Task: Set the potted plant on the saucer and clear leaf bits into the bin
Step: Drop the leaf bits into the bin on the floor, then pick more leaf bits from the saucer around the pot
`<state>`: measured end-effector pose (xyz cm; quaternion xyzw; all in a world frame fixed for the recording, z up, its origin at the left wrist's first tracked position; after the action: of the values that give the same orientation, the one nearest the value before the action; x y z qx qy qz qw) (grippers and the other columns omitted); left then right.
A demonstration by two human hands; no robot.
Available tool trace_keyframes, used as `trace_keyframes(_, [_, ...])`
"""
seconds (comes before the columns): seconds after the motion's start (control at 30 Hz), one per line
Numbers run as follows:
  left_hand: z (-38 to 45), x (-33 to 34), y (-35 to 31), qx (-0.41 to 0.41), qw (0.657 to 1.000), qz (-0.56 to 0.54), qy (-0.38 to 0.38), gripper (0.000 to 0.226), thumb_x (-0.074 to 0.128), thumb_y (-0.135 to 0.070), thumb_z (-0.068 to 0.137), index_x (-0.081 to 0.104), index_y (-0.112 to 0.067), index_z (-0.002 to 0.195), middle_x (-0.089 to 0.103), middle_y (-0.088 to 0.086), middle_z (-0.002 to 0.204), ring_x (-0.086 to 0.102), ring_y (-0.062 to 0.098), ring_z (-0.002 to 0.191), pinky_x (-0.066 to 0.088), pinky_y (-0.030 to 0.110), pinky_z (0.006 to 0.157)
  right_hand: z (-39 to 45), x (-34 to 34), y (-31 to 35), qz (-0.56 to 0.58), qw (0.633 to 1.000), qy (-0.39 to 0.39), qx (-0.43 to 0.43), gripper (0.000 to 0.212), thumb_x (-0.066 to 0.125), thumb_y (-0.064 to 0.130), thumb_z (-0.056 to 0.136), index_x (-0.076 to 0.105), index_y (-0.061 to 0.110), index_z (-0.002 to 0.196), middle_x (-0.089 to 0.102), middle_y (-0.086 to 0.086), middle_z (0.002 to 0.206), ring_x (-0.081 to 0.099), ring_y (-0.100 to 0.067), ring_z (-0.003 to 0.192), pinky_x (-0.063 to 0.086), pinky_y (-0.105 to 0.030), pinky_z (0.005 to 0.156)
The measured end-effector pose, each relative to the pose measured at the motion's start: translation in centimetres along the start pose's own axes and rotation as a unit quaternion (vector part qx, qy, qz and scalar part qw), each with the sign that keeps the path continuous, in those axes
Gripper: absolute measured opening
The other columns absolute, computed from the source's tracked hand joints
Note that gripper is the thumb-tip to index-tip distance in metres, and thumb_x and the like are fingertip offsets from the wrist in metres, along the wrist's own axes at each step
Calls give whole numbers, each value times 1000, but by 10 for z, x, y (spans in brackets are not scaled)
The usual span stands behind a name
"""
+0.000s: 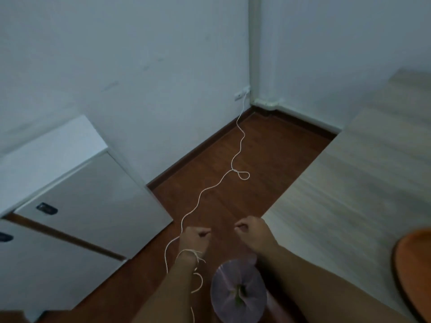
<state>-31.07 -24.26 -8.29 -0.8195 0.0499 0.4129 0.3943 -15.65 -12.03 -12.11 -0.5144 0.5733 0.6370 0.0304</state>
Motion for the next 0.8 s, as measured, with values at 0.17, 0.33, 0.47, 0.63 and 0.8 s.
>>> trace_keyframes(0.17, [-12, -18, -54, 50, 998, 24, 5, 19, 72, -19, 76, 77, -20, 94, 78, 2, 96, 71, 16, 93, 52, 23, 87, -32, -79, -6, 13, 997, -75, 19, 22, 62, 31, 87, 75, 20, 102, 73, -3, 103, 65, -18, 97, 48, -30, 88])
trace_keyframes(0.33, [-27, 3, -117, 124, 990, 53, 37, 20, 72, -16, 78, 76, -16, 97, 77, 6, 100, 70, 19, 96, 49, 25, 90, -83, -158, -38, 19, 987, -153, 42, 25, 59, 36, 88, 75, 20, 99, 73, 1, 102, 63, -14, 94, 48, -29, 84])
trace_keyframes(0.47, [-47, 43, -173, 184, 977, 82, 69, 21, 72, -17, 77, 76, -15, 98, 77, 7, 99, 70, 20, 98, 51, 28, 89, -137, -206, -86, 25, 978, -192, 75, 26, 59, 36, 89, 75, 19, 99, 74, 1, 103, 62, -14, 94, 48, -31, 85])
trace_keyframes(0.63, [-75, 118, -233, 253, 949, 124, 141, 21, 72, -18, 76, 76, -15, 97, 77, 6, 95, 71, 19, 94, 53, 28, 87, -205, -246, -157, 37, 967, -207, 145, 24, 60, 31, 88, 75, 16, 98, 76, -3, 102, 66, -18, 95, 50, -32, 85])
trace_keyframes(0.8, [-114, 199, -291, 294, 924, 131, 204, 27, 71, -23, 74, 75, -15, 99, 77, 6, 96, 71, 19, 94, 54, 32, 91, -264, -278, -223, 42, 958, -210, 191, 27, 65, 33, 86, 74, 15, 104, 75, -2, 107, 67, -17, 98, 54, -36, 88])
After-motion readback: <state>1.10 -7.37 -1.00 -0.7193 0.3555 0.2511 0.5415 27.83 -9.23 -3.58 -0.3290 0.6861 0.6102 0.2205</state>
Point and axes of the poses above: each hand's wrist, its own z-axis towards the middle knuckle, its own x-axis out of the palm, y = z × x, the point moved 5 cm from there along z, towards the middle knuckle
